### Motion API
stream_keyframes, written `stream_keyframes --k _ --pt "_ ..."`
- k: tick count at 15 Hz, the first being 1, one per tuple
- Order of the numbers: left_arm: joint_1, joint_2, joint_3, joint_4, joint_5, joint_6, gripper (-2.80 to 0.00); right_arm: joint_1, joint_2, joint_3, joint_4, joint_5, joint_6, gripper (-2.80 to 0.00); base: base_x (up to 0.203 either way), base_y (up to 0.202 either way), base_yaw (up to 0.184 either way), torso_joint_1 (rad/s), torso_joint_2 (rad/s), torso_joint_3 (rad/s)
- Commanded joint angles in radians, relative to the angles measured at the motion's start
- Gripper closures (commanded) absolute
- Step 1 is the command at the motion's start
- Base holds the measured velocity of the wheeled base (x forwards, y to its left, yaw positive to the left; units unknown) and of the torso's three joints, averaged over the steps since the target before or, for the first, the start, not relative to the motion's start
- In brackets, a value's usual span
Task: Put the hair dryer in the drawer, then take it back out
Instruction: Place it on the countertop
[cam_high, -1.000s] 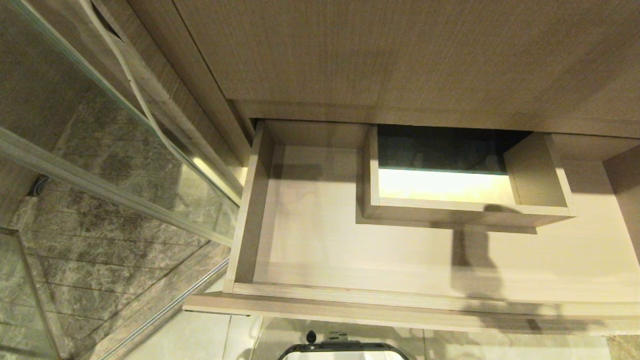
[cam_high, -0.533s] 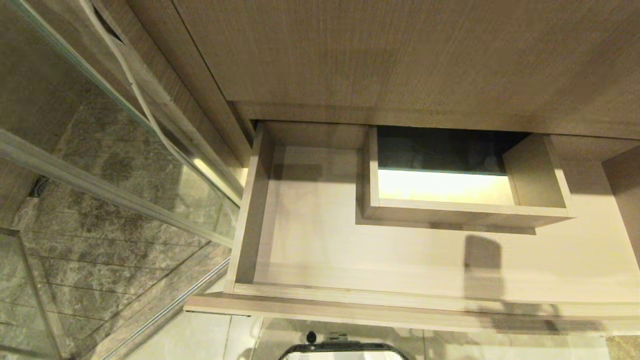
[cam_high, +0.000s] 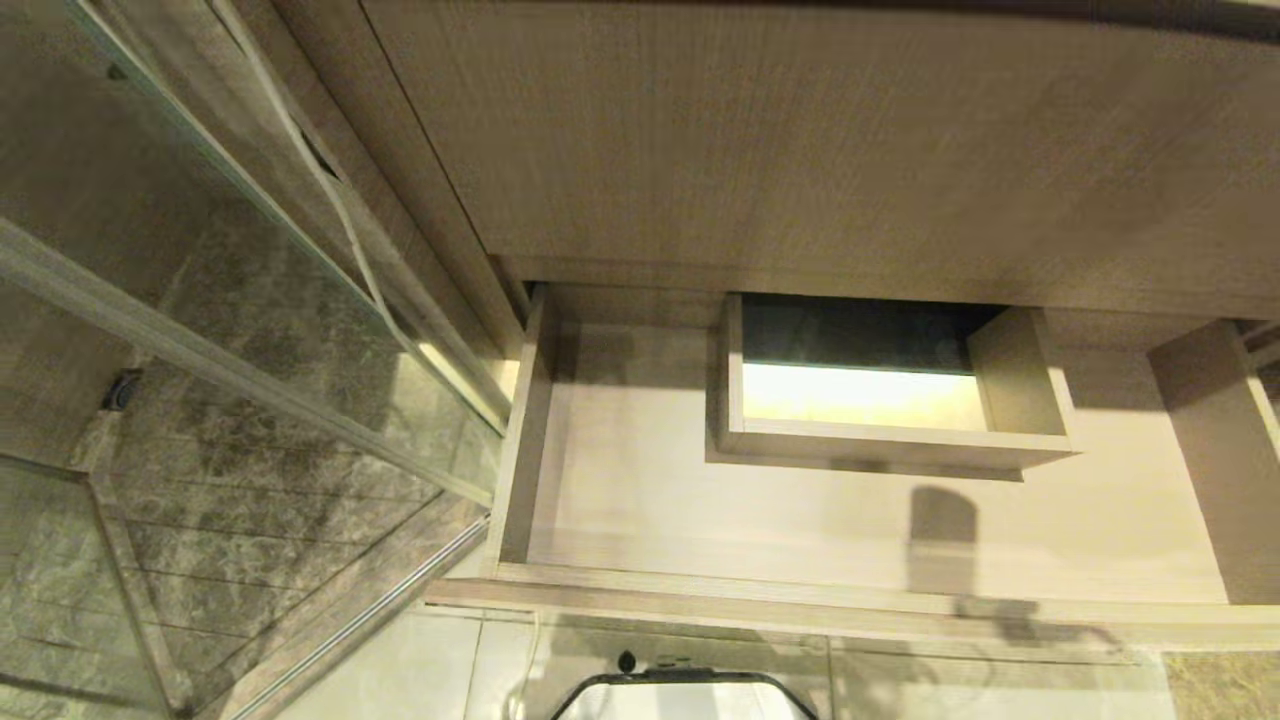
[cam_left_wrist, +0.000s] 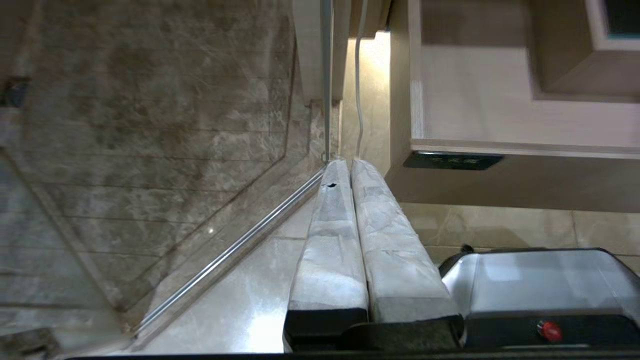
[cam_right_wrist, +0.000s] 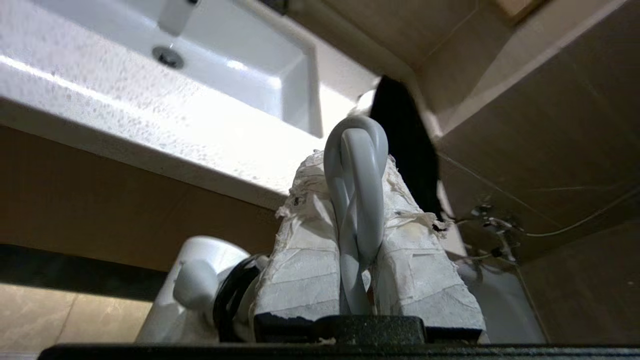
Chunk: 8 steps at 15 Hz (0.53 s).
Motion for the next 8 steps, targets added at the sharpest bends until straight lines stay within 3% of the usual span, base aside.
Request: stream_keyframes --k 1,3,8 --pt "0.0 0.0 0.002 0.001 0.0 0.0 0.0 0.0 -0.01 0.005 0.0 0.001 -0.004 0.0 0.0 0.0 0.0 0.053 -0.5 -0.217" --pt "0.0 0.0 0.001 0.001 0.0 0.0 0.0 0.0 -0.017 0.015 -0.001 0.001 -0.004 0.0 0.0 0.0 0.0 0.239 -0.5 -0.214" --pt "0.0 0.0 0.0 0.001 0.0 0.0 0.0 -0.001 -0.039 0.043 -0.001 0.001 -0.004 0.0 0.0 0.0 0.0 0.39 -0.49 -0.242"
